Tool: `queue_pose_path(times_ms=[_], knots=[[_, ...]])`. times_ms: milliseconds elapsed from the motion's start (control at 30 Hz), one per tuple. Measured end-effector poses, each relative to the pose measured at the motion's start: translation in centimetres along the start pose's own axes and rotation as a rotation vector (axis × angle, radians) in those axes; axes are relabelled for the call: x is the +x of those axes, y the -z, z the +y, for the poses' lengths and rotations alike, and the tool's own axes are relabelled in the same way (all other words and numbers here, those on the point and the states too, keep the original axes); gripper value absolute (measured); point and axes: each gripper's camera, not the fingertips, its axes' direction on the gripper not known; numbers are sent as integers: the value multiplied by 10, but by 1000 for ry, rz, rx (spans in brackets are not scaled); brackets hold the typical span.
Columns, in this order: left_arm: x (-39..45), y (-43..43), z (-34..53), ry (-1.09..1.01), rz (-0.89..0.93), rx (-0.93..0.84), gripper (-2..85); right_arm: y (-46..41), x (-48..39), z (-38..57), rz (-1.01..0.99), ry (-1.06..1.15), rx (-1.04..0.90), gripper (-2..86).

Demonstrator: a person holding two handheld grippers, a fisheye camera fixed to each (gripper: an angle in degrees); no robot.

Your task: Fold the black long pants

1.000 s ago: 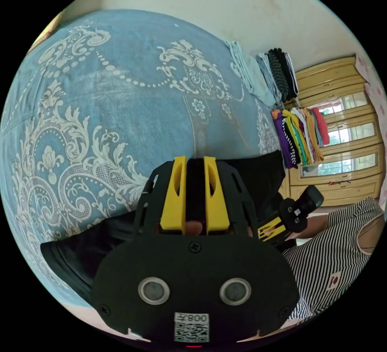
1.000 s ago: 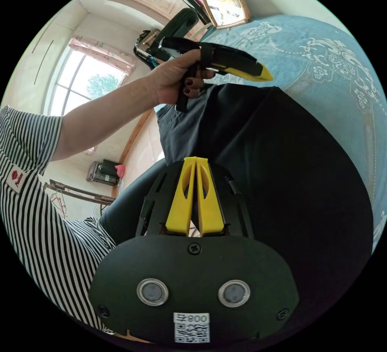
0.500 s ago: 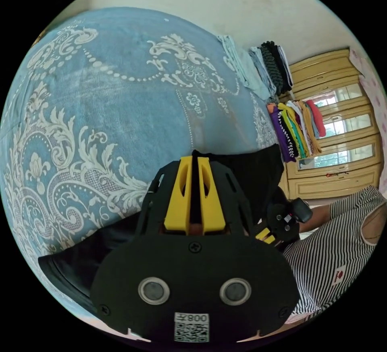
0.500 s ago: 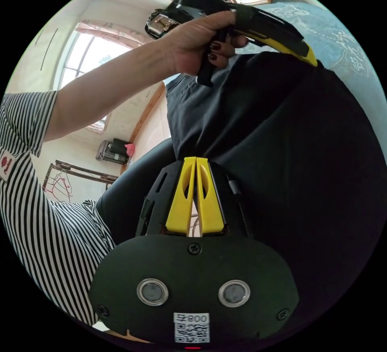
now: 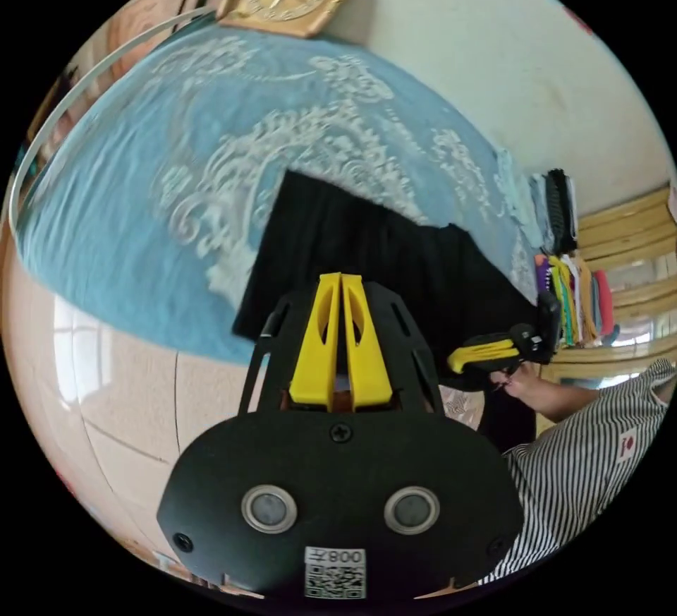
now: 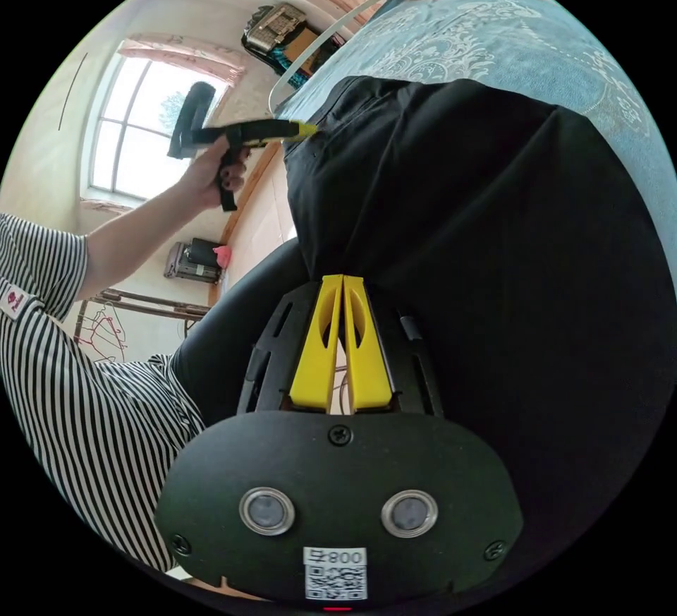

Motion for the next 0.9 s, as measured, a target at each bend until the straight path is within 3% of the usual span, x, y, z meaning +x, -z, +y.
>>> queue_pose_path(times_ms=[100, 400, 600, 700, 800, 900], knots=[[-10, 7, 25, 58, 84, 36, 2, -2, -2, 11, 21, -22, -5, 1], [33, 24, 49, 42, 55, 40, 1, -7, -2, 49, 82, -113, 33, 1], [106, 39, 74, -110, 183, 75, 1, 10, -23, 115, 188, -124, 128, 1], [163, 25, 85, -259, 129, -33, 2, 10, -28, 164, 354, -166, 118, 1], [212, 1, 93, -383, -39, -167, 2, -4, -21, 210, 561, -245, 37, 1], [249, 6, 99, -432, -108, -150, 2, -27, -13, 243, 630, -233, 8, 2]])
